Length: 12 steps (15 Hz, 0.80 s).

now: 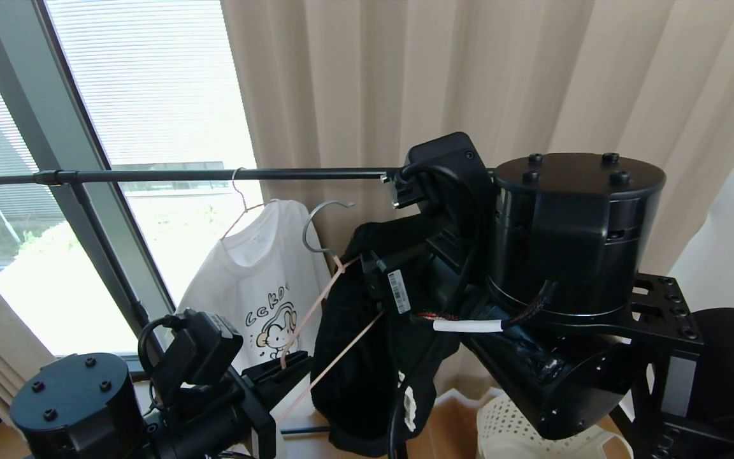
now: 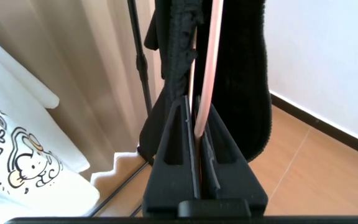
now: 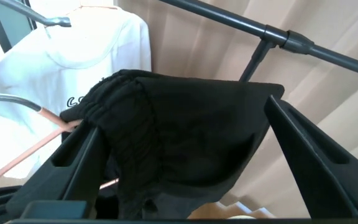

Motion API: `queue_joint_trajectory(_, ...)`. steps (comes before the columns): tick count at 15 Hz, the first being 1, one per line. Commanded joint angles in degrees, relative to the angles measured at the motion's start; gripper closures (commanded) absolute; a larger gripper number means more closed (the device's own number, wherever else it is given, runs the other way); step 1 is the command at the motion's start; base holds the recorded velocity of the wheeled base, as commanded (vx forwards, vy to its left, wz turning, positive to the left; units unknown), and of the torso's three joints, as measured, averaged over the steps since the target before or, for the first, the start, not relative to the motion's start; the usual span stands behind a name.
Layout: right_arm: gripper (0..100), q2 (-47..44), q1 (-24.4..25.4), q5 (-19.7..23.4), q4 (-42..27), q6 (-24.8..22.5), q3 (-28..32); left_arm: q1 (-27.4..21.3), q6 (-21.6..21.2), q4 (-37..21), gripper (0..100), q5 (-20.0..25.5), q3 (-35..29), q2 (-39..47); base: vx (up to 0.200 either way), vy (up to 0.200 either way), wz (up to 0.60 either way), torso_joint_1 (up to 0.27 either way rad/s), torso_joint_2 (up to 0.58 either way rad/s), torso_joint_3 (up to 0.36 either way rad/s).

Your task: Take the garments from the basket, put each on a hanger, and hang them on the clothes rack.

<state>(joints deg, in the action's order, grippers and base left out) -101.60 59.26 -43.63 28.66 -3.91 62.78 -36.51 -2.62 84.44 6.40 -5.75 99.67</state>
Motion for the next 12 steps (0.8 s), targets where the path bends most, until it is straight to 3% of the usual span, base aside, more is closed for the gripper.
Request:
queue_joint_trajectory(1,0,0.1,0.1,-0.1,0.0,0.0,0.0,0.7,0.1,0.1,100,-0.1,-0.2,0.1,0.0,0.0,0.0,0.0,0.0,0.0)
queue_joint_trajectory(10,0,1.6,0.2,0.7,-0.8,-0.7,-3.6,0.7,1.5,4.0,100,0.1,0.0,0.9,0.0,0.0,0.0,0.0,0.0,0.0)
queue_joint_trajectory(12,0,3.9,0.2,4.5,-0.9,-2.7,-5.9,0.7,1.4,4.0,100,0.2,0.3,0.8,0.0,0.0,0.0,0.0,0.0,0.0)
